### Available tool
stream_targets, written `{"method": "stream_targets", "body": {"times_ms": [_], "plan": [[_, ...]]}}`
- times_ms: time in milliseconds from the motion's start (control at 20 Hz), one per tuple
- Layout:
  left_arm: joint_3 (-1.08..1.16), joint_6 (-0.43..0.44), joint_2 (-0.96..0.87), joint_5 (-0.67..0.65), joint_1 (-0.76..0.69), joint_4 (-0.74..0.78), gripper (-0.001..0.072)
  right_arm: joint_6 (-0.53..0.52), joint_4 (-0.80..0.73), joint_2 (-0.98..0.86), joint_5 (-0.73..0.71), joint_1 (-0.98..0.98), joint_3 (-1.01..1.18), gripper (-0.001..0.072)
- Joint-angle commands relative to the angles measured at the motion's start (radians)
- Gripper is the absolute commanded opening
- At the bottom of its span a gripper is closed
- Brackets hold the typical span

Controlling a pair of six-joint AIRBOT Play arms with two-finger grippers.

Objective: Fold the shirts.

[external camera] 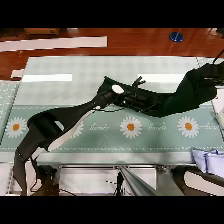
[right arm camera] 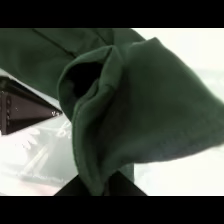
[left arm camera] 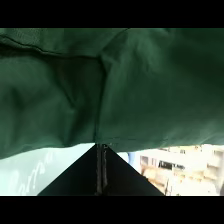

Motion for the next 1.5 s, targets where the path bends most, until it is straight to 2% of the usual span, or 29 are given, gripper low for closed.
{"method": "stream_targets", "body": {"times_ms": [0, 200, 500, 700, 950, 1000, 1100, 1150, 1300, 1450], "plan": [[0.010, 0.061, 0.041, -0.020, 0.050, 0.029, 0.0032, 0.022, 0.007, 0.007, -0.084, 0.007, -0.008, 0.0028], [0.010, 0.063, 0.213, -0.026, 0.273, 0.162, 0.0033, 0.050, 0.014, -0.040, -0.149, 0.056, -0.031, 0.0028], [0.010, 0.088, 0.513, -0.282, 0.665, 0.334, 0.0034, 0.164, 0.013, -0.153, -0.421, 0.309, -0.031, 0.0028], [0.010, 0.088, 0.667, -0.484, 0.889, 0.336, 0.0035, 0.250, 0.015, -0.283, -0.563, 0.468, -0.031, 0.0029], [0.010, 0.107, 0.777, -0.590, 1.029, 0.336, 0.0035, 0.370, 0.016, -0.422, -0.750, 0.626, -0.031, 0.0031], [0.010, 0.111, 0.788, -0.603, 1.031, 0.336, 0.0035, 0.373, 0.035, -0.439, -0.805, 0.647, -0.031, 0.0066], [0.009, 0.113, 0.790, -0.613, 1.018, 0.340, 0.0035, 0.349, 0.120, -0.449, -0.929, 0.673, -0.031, 0.0317], [0.003, 0.119, 0.788, -0.612, 1.008, 0.344, 0.0035, 0.337, 0.158, -0.448, -0.980, 0.676, -0.029, 0.0414], [-0.053, 0.138, 0.786, -0.601, 0.974, 0.352, 0.0035, 0.278, 0.254, -0.445, -0.982, 0.658, 0.008, 0.0435], [-0.129, 0.141, 0.786, -0.554, 0.955, 0.356, 0.0035, 0.236, 0.236, -0.399, -0.859, 0.628, 0.018, 0.0434]]}}
